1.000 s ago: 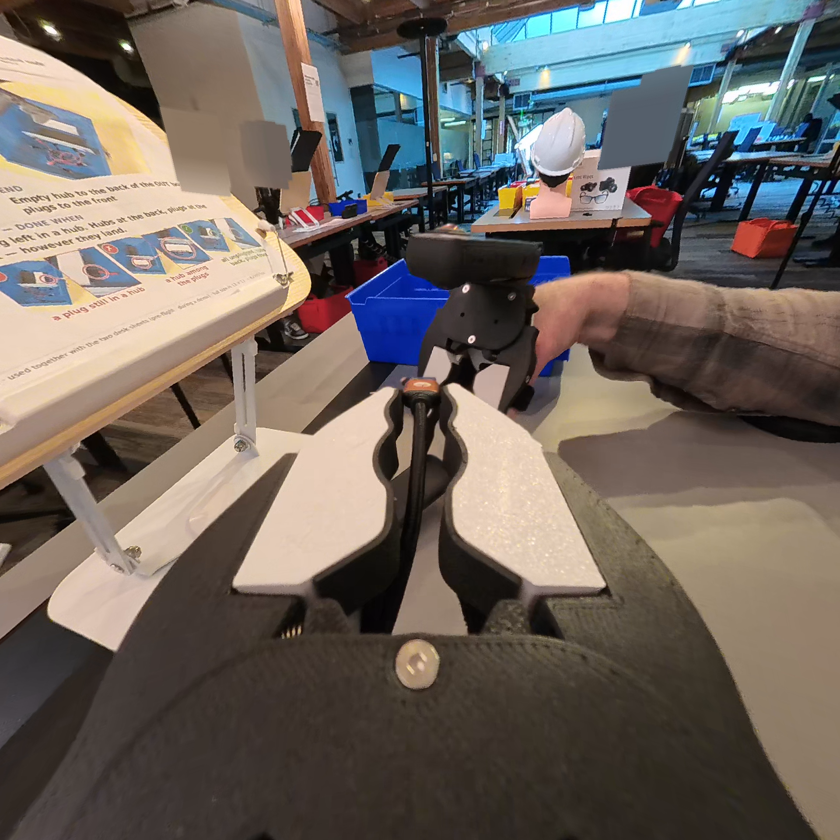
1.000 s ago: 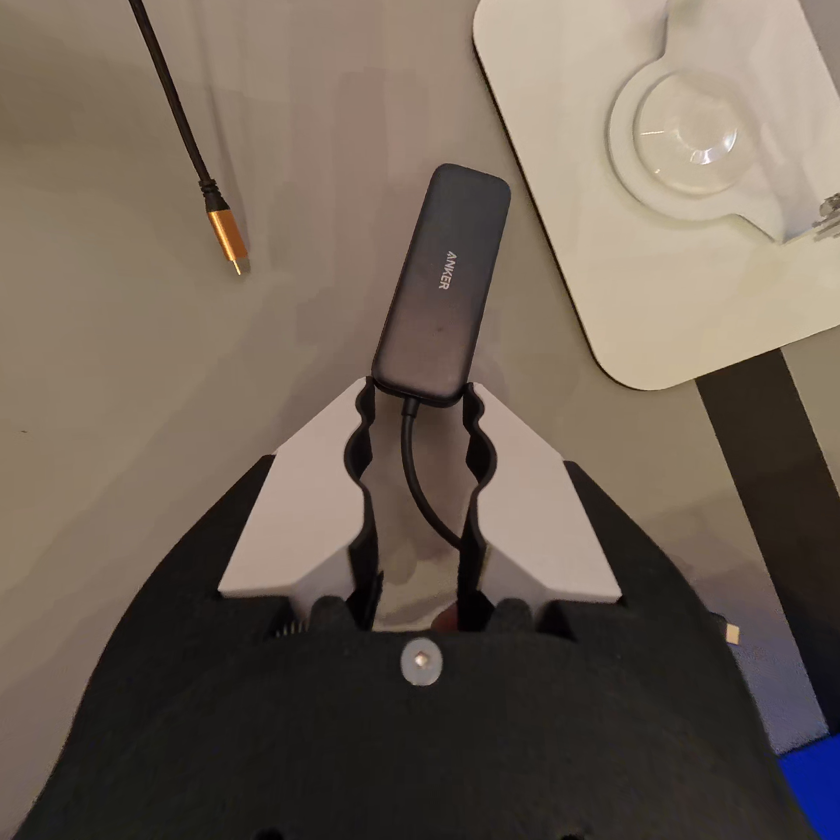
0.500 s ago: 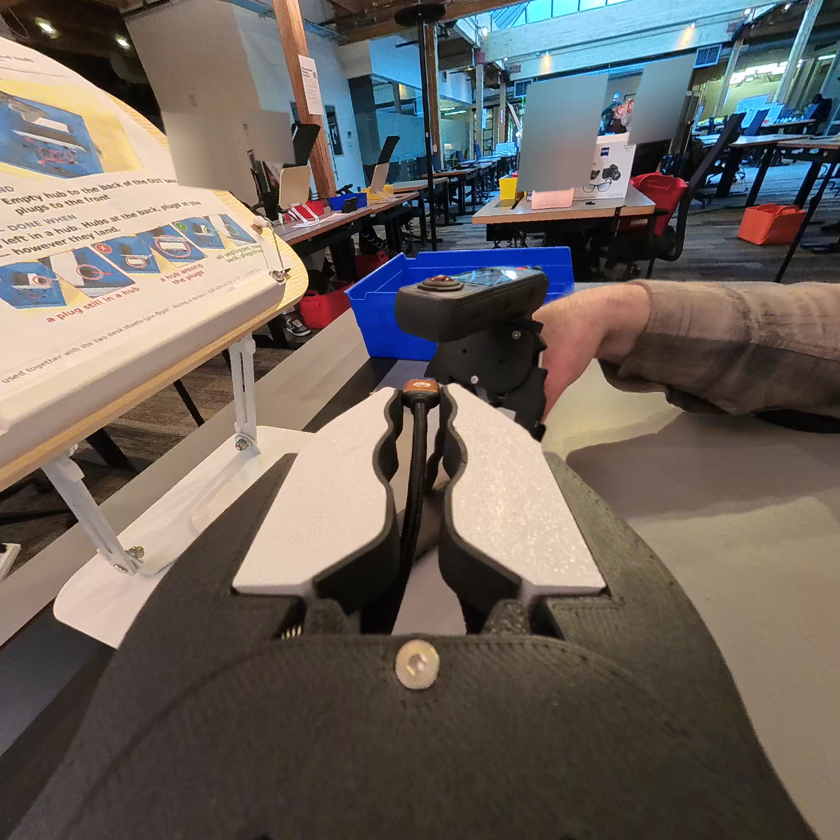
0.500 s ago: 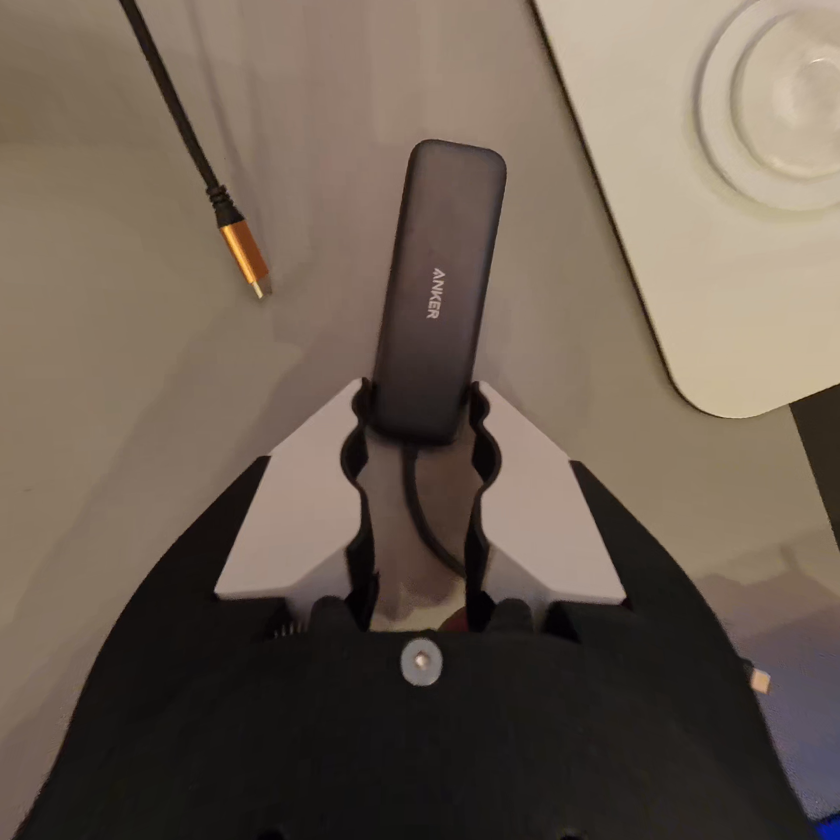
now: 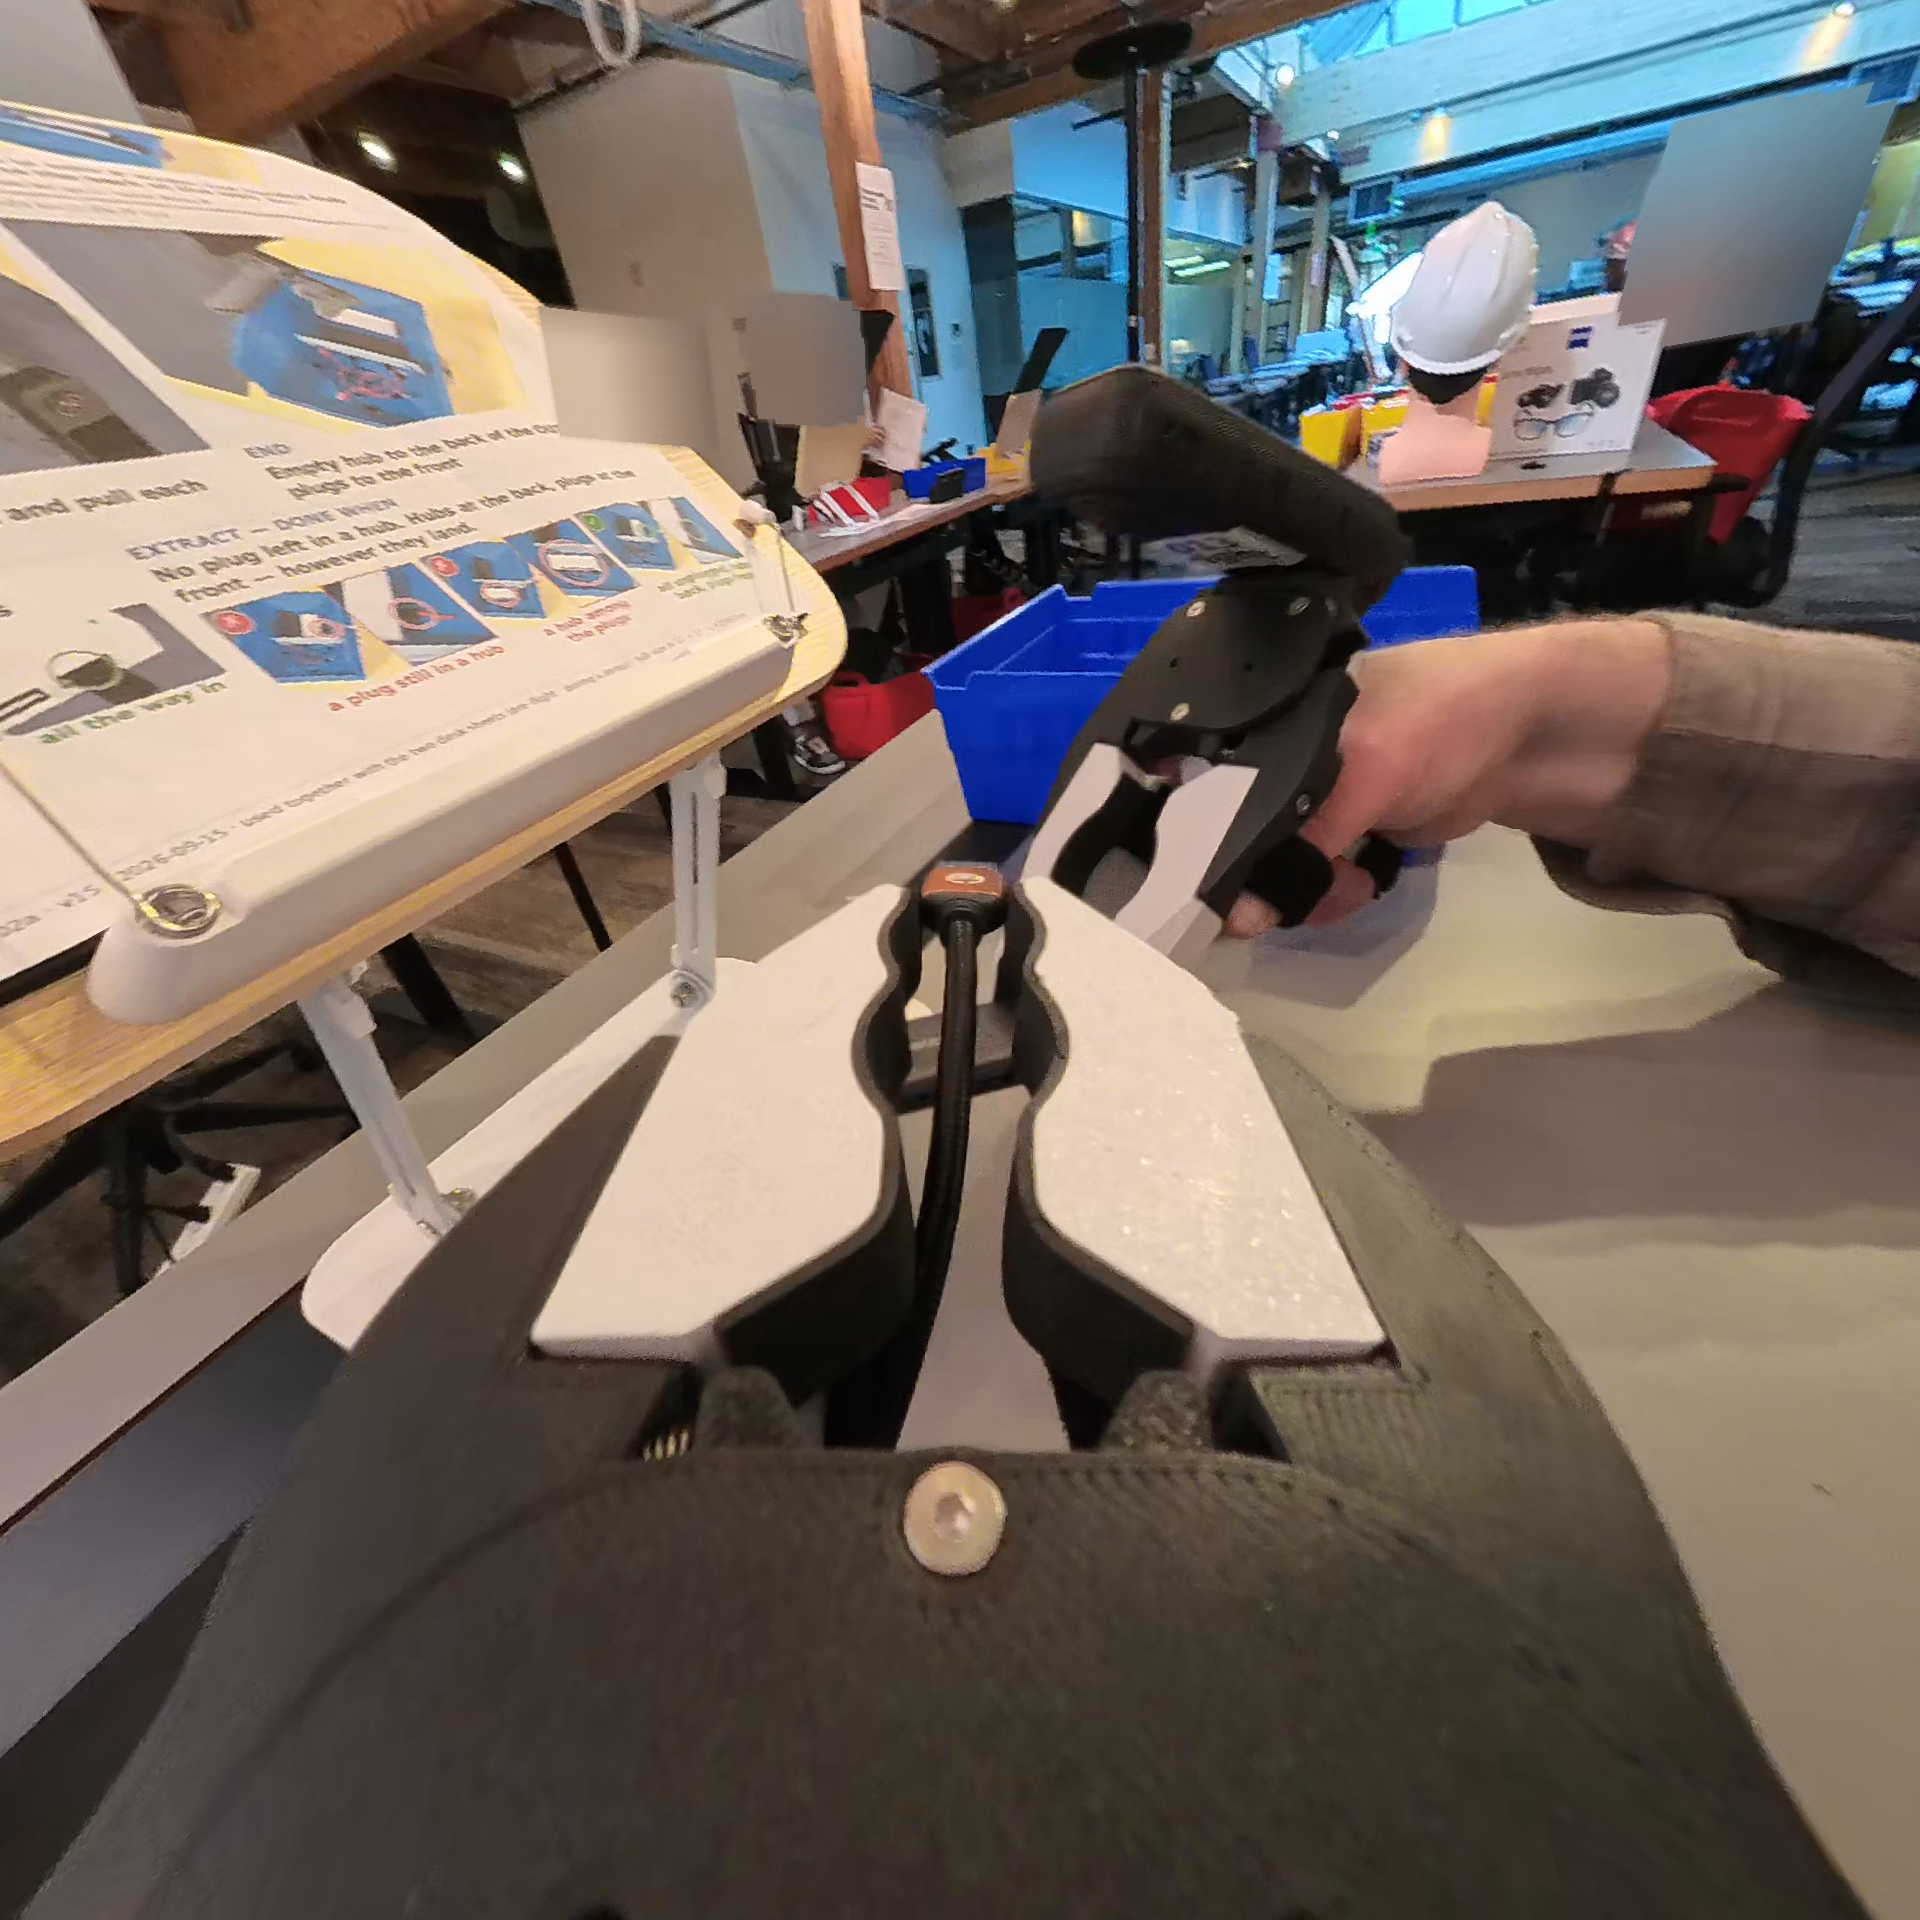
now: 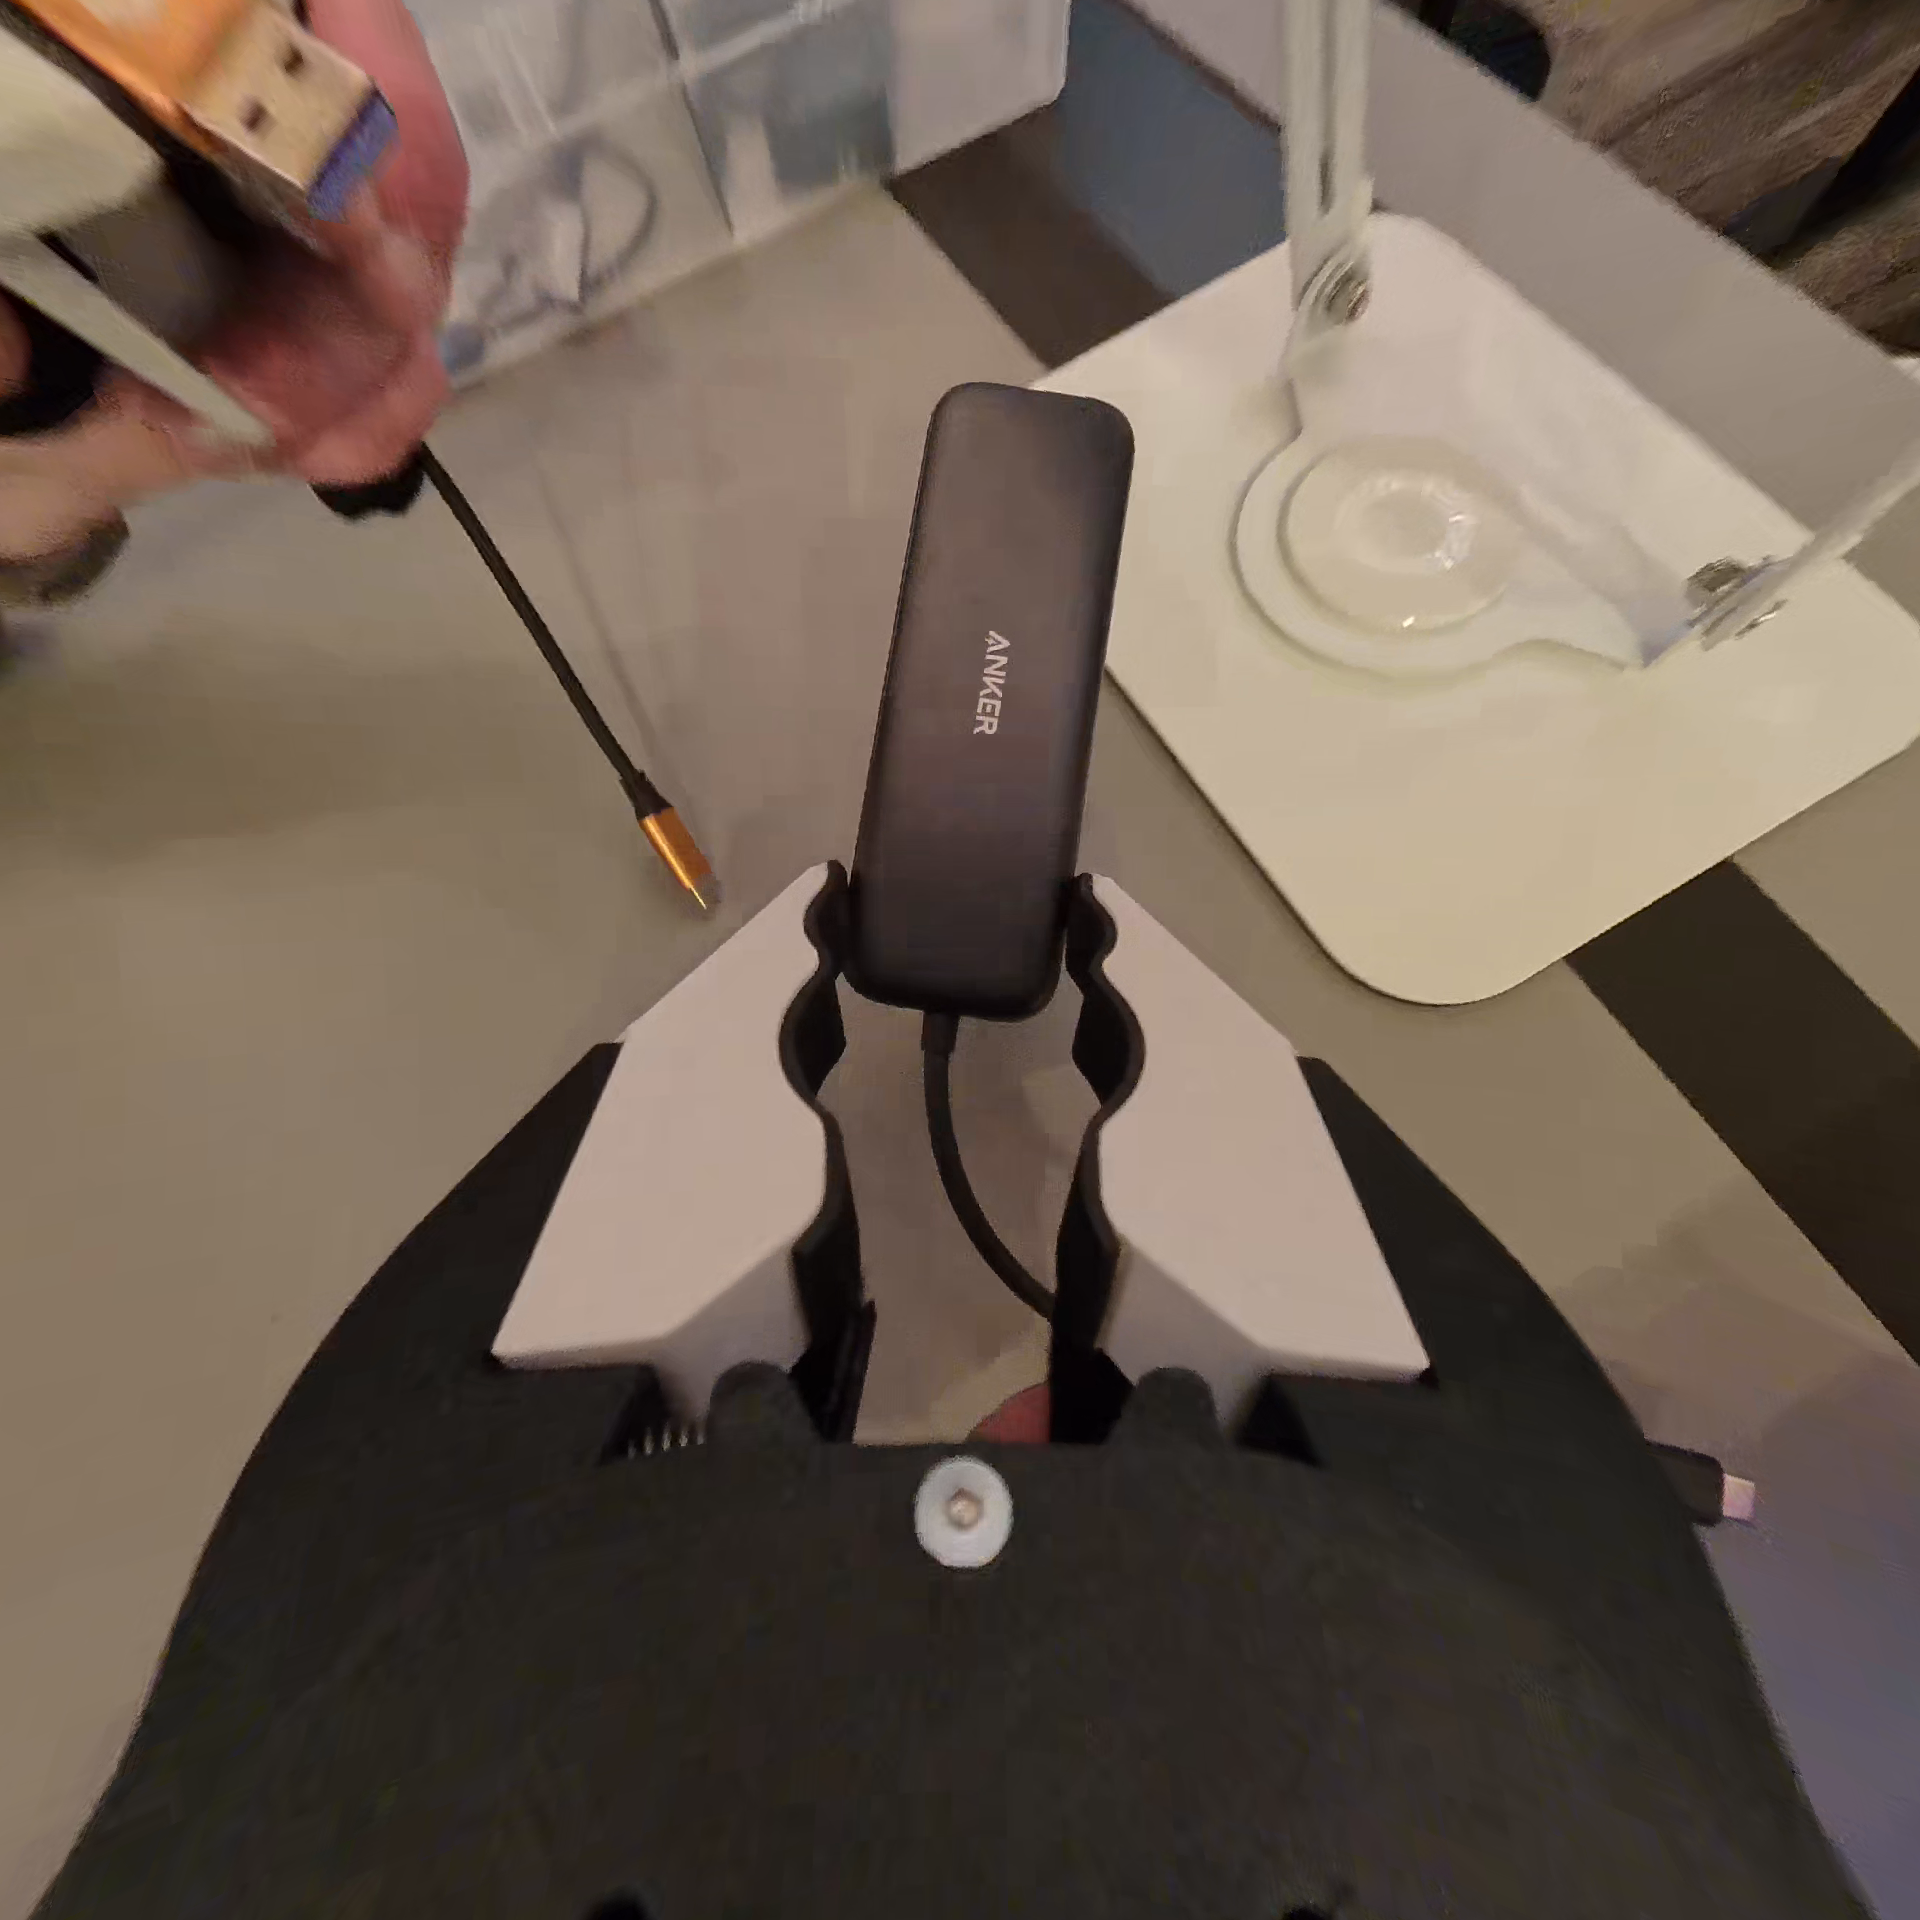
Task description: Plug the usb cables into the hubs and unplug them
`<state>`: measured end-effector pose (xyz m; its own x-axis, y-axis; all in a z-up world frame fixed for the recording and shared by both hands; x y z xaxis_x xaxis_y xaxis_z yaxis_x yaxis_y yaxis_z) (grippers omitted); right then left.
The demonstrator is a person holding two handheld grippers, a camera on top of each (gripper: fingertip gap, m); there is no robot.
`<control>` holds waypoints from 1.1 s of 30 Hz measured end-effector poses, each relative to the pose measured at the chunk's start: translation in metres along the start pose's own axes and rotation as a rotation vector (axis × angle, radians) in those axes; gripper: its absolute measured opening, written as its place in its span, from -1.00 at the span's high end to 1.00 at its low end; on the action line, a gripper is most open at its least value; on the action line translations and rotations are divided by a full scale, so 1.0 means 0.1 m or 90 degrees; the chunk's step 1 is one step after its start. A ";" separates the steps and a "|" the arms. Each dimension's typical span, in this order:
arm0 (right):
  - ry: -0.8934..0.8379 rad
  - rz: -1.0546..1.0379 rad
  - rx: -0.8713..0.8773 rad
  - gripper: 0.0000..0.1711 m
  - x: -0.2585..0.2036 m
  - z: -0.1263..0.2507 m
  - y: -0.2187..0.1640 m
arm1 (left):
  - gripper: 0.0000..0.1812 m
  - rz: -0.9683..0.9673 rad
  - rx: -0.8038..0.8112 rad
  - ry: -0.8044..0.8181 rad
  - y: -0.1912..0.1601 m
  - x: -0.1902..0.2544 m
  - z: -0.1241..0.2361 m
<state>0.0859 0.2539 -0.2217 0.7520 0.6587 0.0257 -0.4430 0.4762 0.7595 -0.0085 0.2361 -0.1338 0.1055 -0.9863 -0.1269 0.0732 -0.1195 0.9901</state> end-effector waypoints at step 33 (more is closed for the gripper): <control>0.037 -0.127 0.153 0.53 -0.15 0.36 0.58 | 0.83 -0.136 -0.023 0.190 -0.10 -0.01 -0.16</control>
<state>0.0667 0.2511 -0.1544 0.7806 0.6012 -0.1709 -0.1559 0.4521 0.8782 0.0064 0.2404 -0.1447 0.3682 -0.8626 -0.3470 0.1590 -0.3094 0.9376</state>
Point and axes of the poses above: each gripper's, where its closed fingertips meet, z back along the fingers, y out of its top, x = y × z across the jaws, the point moved 2 cm from there along z, back along the fingers, and after that the axes turned 14 degrees about -y, right-handed, at the moved point
